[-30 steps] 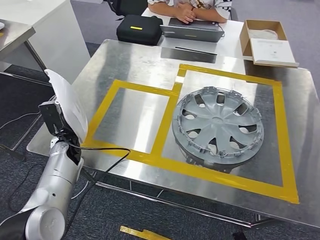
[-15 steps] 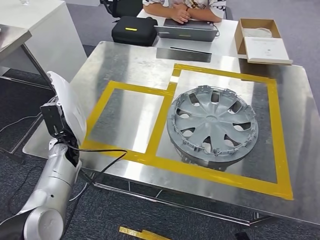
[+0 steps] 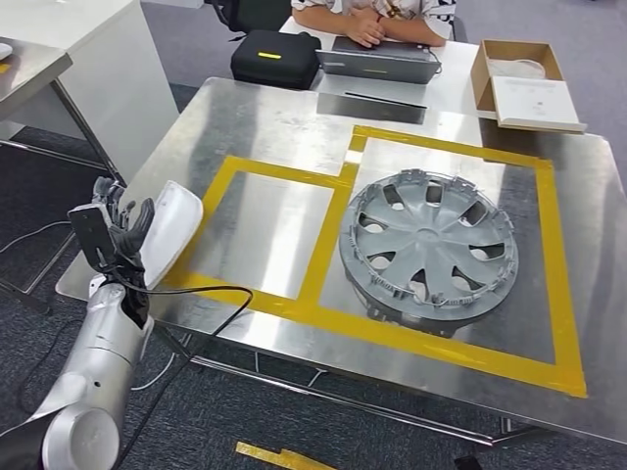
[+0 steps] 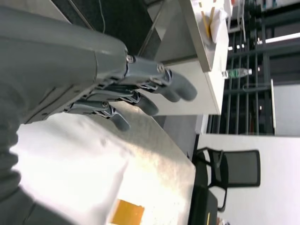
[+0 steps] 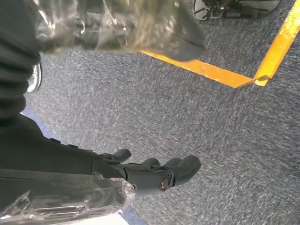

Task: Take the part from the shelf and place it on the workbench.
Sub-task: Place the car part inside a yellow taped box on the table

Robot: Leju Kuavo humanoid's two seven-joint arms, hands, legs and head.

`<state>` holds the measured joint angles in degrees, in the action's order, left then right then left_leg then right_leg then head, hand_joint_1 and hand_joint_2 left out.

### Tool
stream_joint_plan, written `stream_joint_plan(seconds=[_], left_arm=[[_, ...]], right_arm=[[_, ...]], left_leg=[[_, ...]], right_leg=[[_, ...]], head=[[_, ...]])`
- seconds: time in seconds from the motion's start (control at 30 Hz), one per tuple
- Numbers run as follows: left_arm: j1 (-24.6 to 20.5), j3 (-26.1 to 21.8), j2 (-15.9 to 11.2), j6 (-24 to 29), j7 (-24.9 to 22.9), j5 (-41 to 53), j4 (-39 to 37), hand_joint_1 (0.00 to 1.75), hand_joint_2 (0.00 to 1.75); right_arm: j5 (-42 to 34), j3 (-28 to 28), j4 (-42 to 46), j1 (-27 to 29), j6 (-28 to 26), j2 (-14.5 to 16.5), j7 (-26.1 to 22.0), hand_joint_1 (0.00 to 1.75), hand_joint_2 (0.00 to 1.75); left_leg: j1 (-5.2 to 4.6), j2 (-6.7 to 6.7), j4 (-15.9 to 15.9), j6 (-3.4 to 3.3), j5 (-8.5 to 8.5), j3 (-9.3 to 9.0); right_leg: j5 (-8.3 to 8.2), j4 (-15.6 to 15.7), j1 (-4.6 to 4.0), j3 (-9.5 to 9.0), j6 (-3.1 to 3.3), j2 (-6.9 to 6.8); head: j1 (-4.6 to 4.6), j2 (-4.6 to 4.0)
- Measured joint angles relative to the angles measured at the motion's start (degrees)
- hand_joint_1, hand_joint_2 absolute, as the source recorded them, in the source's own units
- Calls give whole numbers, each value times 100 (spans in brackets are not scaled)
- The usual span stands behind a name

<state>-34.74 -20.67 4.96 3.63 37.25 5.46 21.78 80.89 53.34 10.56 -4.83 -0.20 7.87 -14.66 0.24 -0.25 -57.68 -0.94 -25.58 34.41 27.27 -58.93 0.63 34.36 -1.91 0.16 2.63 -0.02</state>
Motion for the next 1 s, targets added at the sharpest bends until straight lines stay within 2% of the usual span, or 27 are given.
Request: stream_joint_plan(seconds=[0.03,0.1,0.17,0.2,0.27,0.3,0.33,0.37,0.4,0.47,0.5,0.57,0.63,0.7,0.73,0.77,0.83,0.87,0.9,0.93,1.0], left_arm=[[-3,-8,-11,-5,-4,-4,-1,0,175],[-4,-26,-36,-32,-15,-30,-4,0,175],[-8,-54,-63,-73,-21,-82,-5,0,175],[-10,-69,-81,-96,-22,-106,-6,0,175],[2,-93,-115,-122,-23,-129,-10,0,175],[20,-103,-128,-130,-26,-135,-14,0,175],[38,-111,-135,-133,-28,-139,-17,0,175],[48,-118,-142,-137,-31,-143,-20,0,175],[51,-126,-148,-144,-33,-147,-22,0,175],[39,-138,-161,-163,-35,-165,-22,0,175],[31,-146,-168,-171,-36,-175,-22,0,175],[17,-172,-180,-176,-37,-184,-22,0,175],[15,-203,-191,-171,-36,-180,-22,0,175],[8,-225,-192,-116,-16,-145,-22,0,87],[-1,-232,-190,-66,5,-115,-22,0,44],[-9,-236,-185,-9,32,-74,-22,0,0],[-21,-237,-173,101,80,33,-22,0,0],[-29,-230,-164,149,110,108,-18,0,0],[-45,-217,-154,192,148,187,-5,0,0],[-71,-196,-135,236,190,273,24,0,0],[-161,-123,-80,325,242,413,146,0,0]], right_arm=[[0,0,0,1,0,0,-1,0,0],[0,1,0,11,0,2,-5,0,0],[0,1,0,9,0,6,-21,0,0],[1,1,0,5,0,8,-29,0,0],[2,1,0,8,0,7,-36,0,0],[2,1,0,14,0,7,-36,0,0],[2,1,0,18,0,8,-37,0,0],[2,1,0,19,0,8,-38,0,0],[2,1,0,18,1,9,-39,0,0],[2,1,0,12,2,9,-43,0,0],[2,1,0,9,3,9,-45,0,0],[2,1,0,9,20,9,-46,0,0],[3,1,0,13,50,9,-46,0,0],[4,1,1,15,65,8,-43,0,0],[5,0,1,13,67,9,-41,0,0],[6,-1,1,14,69,9,-38,0,0],[8,-1,0,22,73,11,-33,0,0],[11,0,0,30,73,10,-31,0,0],[15,1,0,35,74,10,-28,0,0],[20,1,0,37,76,9,-24,0,0],[31,0,0,27,80,9,-11,0,0]], left_leg=[[-8,0,-4,30,4,11],[-4,0,-7,94,10,25],[10,3,-129,157,-98,70],[18,5,-351,187,-242,165],[28,6,-1072,230,-607,487],[32,6,-1422,243,-738,652],[32,6,-1595,245,-755,738],[31,6,-1547,236,-657,720],[30,6,-1294,219,-472,599],[23,6,-587,167,-97,249],[15,7,-307,144,-7,104],[-1,8,-65,111,-6,-6],[-5,8,-2,68,-25,-15],[18,10,40,10,2,-31],[33,13,61,-17,15,-40],[38,15,67,-32,18,-45],[35,15,65,-48,15,-44],[34,15,64,-50,13,-45],[34,13,61,-50,11,-48],[37,10,59,-45,7,-53],[27,-2,41,-15,-10,-57]], right_leg=[[1,103,-8,-58,19,3],[-6,117,-12,-71,76,7],[-30,138,2,-78,152,8],[-41,150,12,-83,185,8],[-39,148,8,-82,219,10],[-37,146,5,-81,224,10],[-36,144,3,-81,226,10],[-34,142,2,-84,227,11],[-32,141,0,-90,225,11],[-27,141,-2,-104,215,13],[-20,134,-15,-104,203,14],[-17,124,-34,-83,160,17],[-25,136,-38,-69,99,14],[56,47,-34,-13,43,11],[179,-147,-29,81,20,10],[354,-472,-18,237,1,9],[668,-1232,-4,599,-36,6],[709,-1454,0,713,-51,5],[634,-1453,4,722,-61,3],[465,-1228,11,622,-66,0],[89,-464,22,252,-64,-15]], head=[[3,0],[7,1],[20,1],[27,1],[43,0],[41,1],[43,1],[43,1],[43,1],[42,0],[42,0],[38,0],[35,0],[23,0],[10,0],[2,0],[-10,0],[-9,0],[-11,0],[-10,0],[-14,0]])
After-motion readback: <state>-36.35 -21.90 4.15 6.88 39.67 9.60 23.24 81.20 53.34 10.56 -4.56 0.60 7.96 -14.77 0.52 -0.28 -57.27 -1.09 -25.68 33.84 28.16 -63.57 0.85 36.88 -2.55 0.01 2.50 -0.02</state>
